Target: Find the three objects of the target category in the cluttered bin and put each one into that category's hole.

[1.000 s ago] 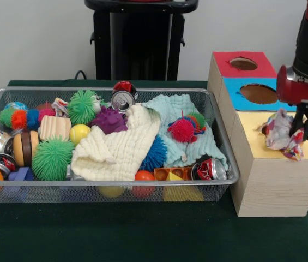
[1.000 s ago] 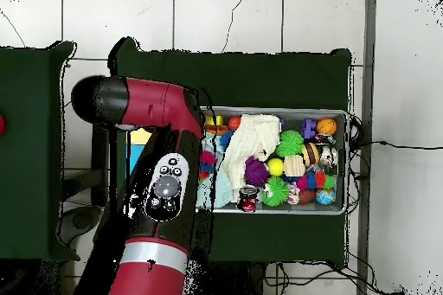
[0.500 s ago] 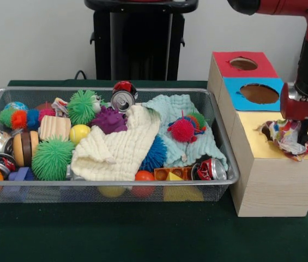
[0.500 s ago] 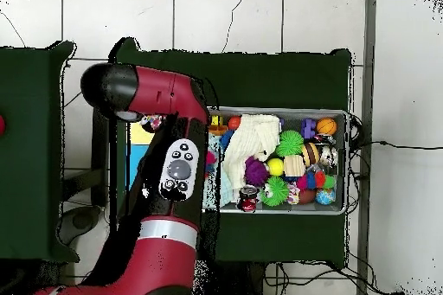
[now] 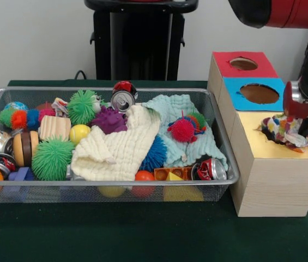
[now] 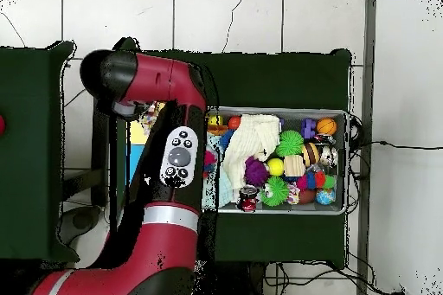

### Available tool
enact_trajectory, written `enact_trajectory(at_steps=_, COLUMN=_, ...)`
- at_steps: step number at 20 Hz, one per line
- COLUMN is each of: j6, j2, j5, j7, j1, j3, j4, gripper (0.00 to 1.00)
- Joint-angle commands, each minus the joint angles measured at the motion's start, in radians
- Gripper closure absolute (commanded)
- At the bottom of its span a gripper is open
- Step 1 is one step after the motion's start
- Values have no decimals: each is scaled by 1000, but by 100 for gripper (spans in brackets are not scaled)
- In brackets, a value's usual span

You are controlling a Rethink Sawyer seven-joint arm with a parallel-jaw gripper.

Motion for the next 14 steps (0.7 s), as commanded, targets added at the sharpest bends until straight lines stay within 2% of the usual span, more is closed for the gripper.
enact_trajectory(at_steps=1, j6=152, j2=116, j5=-25, j7=345, j1=3, j3=11, j4=-21, gripper=100)
enact_trajectory(at_steps=5, j6=178, j2=119, j5=-42, j7=357, j1=19, j3=-27, j4=-49, gripper=100)
enact_trajectory(at_steps=10, j6=112, j2=69, j5=-67, j7=357, j1=59, j3=-78, j4=12, gripper=100)
enact_trajectory(at_steps=14, j6=91, j2=50, j5=-107, j7=340, j1=85, j3=-124, j4=31, gripper=100)
